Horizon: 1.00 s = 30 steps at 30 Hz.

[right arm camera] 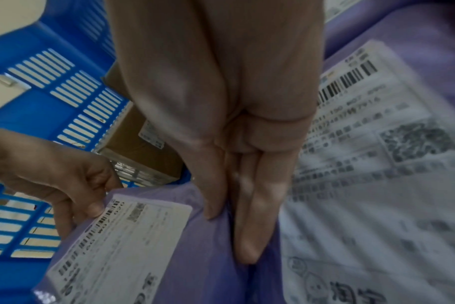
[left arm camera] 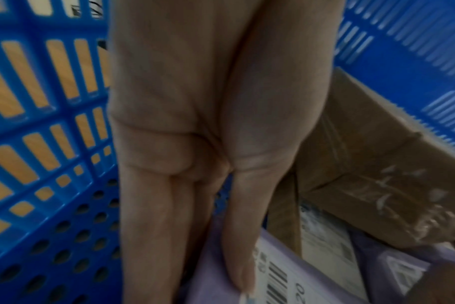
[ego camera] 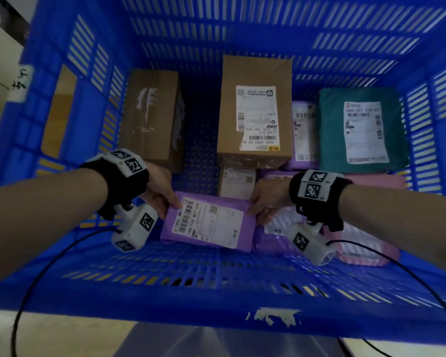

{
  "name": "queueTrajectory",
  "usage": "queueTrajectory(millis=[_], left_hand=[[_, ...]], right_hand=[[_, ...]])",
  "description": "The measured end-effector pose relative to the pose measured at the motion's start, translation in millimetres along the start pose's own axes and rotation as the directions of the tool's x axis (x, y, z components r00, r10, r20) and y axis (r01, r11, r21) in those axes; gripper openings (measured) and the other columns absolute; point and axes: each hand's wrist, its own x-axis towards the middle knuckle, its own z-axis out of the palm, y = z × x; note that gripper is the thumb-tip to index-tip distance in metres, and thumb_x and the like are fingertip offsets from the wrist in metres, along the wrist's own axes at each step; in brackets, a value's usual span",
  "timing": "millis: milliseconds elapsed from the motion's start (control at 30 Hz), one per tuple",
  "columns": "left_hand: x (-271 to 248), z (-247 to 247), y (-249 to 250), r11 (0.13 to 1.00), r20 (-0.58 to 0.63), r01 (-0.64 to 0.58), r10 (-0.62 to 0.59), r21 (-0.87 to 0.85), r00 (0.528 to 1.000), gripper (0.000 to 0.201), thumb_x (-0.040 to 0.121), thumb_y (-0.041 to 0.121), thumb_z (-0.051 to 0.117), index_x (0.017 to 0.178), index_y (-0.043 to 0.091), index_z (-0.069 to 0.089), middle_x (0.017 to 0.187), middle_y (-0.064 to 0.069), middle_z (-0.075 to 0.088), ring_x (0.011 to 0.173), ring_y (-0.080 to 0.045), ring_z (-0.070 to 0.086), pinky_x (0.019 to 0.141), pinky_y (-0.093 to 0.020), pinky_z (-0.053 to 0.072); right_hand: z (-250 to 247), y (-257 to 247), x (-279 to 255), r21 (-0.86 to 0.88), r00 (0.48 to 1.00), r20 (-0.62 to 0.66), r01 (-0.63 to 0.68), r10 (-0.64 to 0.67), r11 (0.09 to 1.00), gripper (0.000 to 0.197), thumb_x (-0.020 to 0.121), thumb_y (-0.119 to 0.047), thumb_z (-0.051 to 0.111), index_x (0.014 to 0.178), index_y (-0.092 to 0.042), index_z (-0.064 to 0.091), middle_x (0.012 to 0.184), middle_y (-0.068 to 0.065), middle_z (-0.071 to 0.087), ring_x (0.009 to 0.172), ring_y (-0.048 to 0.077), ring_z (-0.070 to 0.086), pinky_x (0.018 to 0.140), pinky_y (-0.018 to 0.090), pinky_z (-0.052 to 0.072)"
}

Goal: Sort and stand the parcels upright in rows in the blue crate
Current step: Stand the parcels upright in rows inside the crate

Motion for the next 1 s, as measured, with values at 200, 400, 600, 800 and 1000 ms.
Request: queueTrajectory(millis=[200, 400, 600, 800, 1000], left_hand=[[19.9, 7.9, -6.0, 1.0, -0.002, 0.002, -0.002, -0.024, 1.0, 0.032, 0.09, 0.004, 0.059, 0.117, -0.013, 0.057, 0.076, -0.016, 0.072, 0.078, -0.026, 0.067, 0.064, -0.032, 0.061], [36.1, 12.5, -10.8, 0.998, -0.002, -0.012, 0.012, -0.063, 1.0, 0.037, 0.091, 0.011, 0.059, 0.121, -0.011, 0.056, 0.095, -0.02, 0.068, 0.08, -0.026, 0.066, 0.067, -0.032, 0.059], [47.0, 16.5, -8.1, 0.998, -0.022, -0.035, 0.034, -0.047, 0.999, 0.039, 0.092, 0.015, 0.059, 0.122, -0.01, 0.056, 0.097, -0.019, 0.068, 0.077, -0.023, 0.065, 0.076, -0.035, 0.06], [57.7, 21.3, -6.6, 0.999, -0.021, -0.038, 0.038, -0.009, 0.999, 0.042, 0.091, 0.017, 0.061, 0.123, -0.009, 0.055, 0.113, -0.024, 0.066, 0.082, -0.027, 0.066, 0.066, -0.032, 0.059], [58.4, 19.3, -3.7, 0.997, -0.028, -0.045, 0.047, 0.069, 0.998, 0.042, 0.089, 0.021, 0.064, 0.119, -0.008, 0.058, 0.109, -0.025, 0.068, 0.081, -0.029, 0.069, 0.06, -0.033, 0.061]], right_hand=[[3.8, 1.9, 8.1, -0.043, 0.997, -0.034, -0.066, 0.064, 0.997, 0.022, 0.087, -0.005, 0.064, 0.067, -0.002, 0.056, 0.044, 0.005, 0.064, 0.041, 0.011, 0.064, 0.047, 0.026, 0.057], [9.2, -3.7, -3.7, -0.576, 0.973, -0.197, -0.012, -0.124, 0.817, 0.025, 0.084, -0.029, 0.069, 0.077, -0.005, 0.066, 0.084, 0.014, 0.072, 0.069, 0.024, 0.067, 0.063, 0.031, 0.053], [16.2, -4.6, -6.5, -0.909, 0.893, 0.035, 0.215, -0.449, 0.357, 0.053, 0.089, -0.022, 0.058, 0.138, -0.028, 0.038, 0.128, 0.006, 0.044, 0.115, 0.025, 0.049, 0.078, 0.035, 0.047], [28.7, -16.0, -4.4, -0.926, 0.845, 0.379, 0.346, -0.377, -0.155, 0.056, 0.097, -0.006, 0.041, 0.147, -0.024, 0.027, 0.155, 0.015, 0.013, 0.135, 0.031, 0.029, 0.098, 0.042, 0.04], [37.6, -23.2, 0.0, -0.895, 0.869, 0.409, 0.321, -0.279, -0.31, 0.061, 0.096, -0.005, 0.045, 0.15, -0.02, 0.021, 0.157, 0.017, 0.005, 0.138, 0.032, 0.022, 0.101, 0.04, 0.04]])
